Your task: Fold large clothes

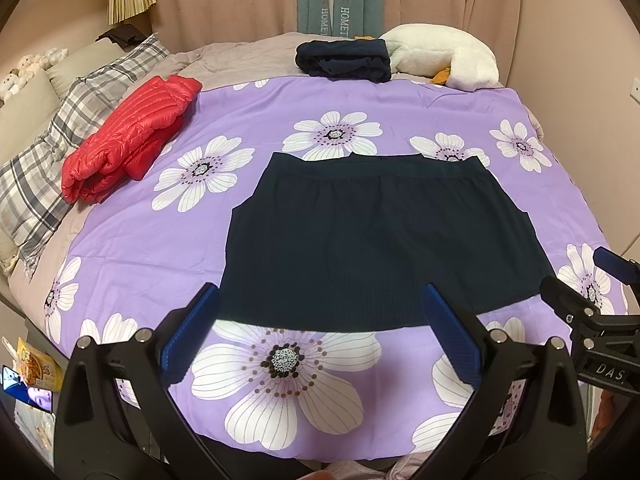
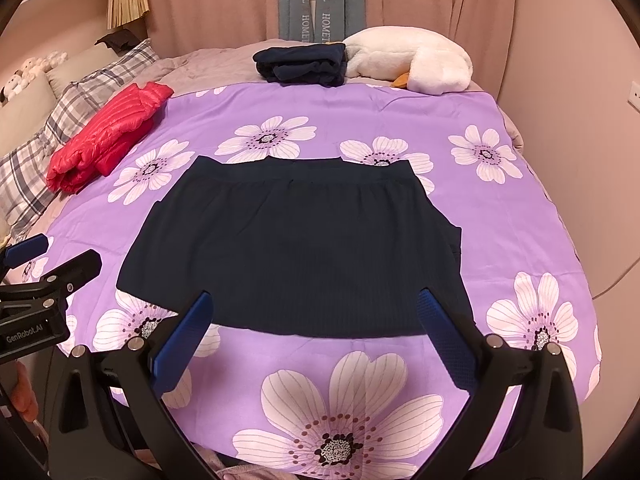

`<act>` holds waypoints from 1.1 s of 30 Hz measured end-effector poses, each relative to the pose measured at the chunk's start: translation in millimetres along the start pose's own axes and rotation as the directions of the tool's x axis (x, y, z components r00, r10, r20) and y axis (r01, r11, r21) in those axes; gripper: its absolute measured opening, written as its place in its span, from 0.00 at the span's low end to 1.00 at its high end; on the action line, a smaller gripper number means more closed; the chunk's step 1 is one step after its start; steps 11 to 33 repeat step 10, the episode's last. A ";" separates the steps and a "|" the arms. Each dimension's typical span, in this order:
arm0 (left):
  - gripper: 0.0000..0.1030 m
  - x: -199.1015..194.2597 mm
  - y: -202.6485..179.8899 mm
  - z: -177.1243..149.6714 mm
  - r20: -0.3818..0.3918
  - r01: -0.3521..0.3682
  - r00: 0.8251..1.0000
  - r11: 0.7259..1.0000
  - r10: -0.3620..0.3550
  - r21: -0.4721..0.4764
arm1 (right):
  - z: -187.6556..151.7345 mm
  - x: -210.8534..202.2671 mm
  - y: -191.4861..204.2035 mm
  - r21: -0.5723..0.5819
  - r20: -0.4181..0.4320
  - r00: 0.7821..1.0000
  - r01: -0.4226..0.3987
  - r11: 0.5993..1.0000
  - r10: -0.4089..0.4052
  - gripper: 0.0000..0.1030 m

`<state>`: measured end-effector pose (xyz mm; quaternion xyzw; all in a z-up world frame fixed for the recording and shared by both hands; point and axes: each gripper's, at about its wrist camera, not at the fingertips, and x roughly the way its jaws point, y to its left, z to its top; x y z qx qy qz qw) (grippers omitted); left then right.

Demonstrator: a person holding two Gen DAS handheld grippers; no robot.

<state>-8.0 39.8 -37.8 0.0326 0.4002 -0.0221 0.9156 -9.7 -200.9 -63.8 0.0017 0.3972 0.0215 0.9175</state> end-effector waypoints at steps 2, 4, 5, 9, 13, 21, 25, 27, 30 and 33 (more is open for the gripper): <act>0.98 -0.4 0.2 0.4 0.002 -0.003 1.000 1.000 0.003 -0.002 | 0.4 -0.1 0.6 -0.003 0.001 1.000 -0.003 1.000 0.003 0.99; 0.98 -0.4 1.1 1.5 0.000 -0.006 1.000 1.000 0.006 -0.006 | 1.0 -0.7 0.2 -0.003 0.004 1.000 -0.004 1.000 0.004 0.99; 0.98 0.3 1.5 1.1 -0.002 -0.009 1.000 1.000 0.009 -0.007 | 0.9 -0.8 1.1 -0.003 0.005 1.000 -0.004 1.000 0.004 0.99; 0.98 1.7 1.6 3.6 -0.011 -0.009 1.000 1.000 0.009 -0.006 | 0.9 0.0 -0.4 0.002 0.001 1.000 -0.002 1.000 0.002 0.99; 0.98 2.0 1.5 3.7 -0.012 -0.008 1.000 1.000 0.008 -0.006 | 1.1 0.3 -1.2 0.004 0.000 1.000 -0.002 1.000 0.002 0.99; 0.98 2.0 1.5 3.7 -0.012 -0.008 1.000 1.000 0.008 -0.006 | 1.1 0.3 -1.2 0.004 0.000 1.000 -0.002 1.000 0.002 0.99; 0.98 2.0 1.5 3.7 -0.012 -0.008 1.000 1.000 0.008 -0.006 | 1.1 0.3 -1.2 0.004 0.000 1.000 -0.002 1.000 0.002 0.99; 0.98 2.0 1.5 3.7 -0.012 -0.008 1.000 1.000 0.008 -0.006 | 1.1 0.3 -1.2 0.004 0.000 1.000 -0.002 1.000 0.002 0.99; 0.98 2.0 1.5 3.7 -0.012 -0.008 1.000 1.000 0.008 -0.006 | 1.1 0.3 -1.2 0.004 0.000 1.000 -0.002 1.000 0.002 0.99; 0.98 2.0 1.5 3.7 -0.012 -0.008 1.000 1.000 0.008 -0.006 | 1.1 0.3 -1.2 0.004 0.000 1.000 -0.002 1.000 0.002 0.99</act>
